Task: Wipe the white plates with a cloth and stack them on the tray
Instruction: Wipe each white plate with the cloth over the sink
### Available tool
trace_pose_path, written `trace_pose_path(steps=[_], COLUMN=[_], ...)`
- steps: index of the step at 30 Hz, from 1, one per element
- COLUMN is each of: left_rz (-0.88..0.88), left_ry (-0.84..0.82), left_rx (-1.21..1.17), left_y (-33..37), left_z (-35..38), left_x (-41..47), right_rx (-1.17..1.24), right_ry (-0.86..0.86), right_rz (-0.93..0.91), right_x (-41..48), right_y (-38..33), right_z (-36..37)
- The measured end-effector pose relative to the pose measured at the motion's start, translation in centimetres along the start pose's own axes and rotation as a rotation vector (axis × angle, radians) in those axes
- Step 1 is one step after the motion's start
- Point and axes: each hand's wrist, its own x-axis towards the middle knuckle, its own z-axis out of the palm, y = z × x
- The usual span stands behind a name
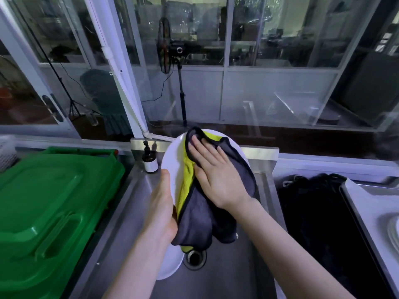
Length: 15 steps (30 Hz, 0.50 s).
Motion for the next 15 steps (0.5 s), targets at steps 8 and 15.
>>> trace_pose_path(steps=[8,15], left_rz=[0.017,0.043], left_ry=[-0.034,-0.011], left_rx=[0.052,0.041], left_y=[0.4,0.5], left_z=[-0.7,-1.5], left_x=[0.9,1.0], right_rx=[0.086,0.032], right_ry=[-0.263,-0.270], right_rz=[-0.196,-0.240], right_x=[-3.6,-5.1], right_y=[-2.0,-2.5], right_z=[1.1,1.4])
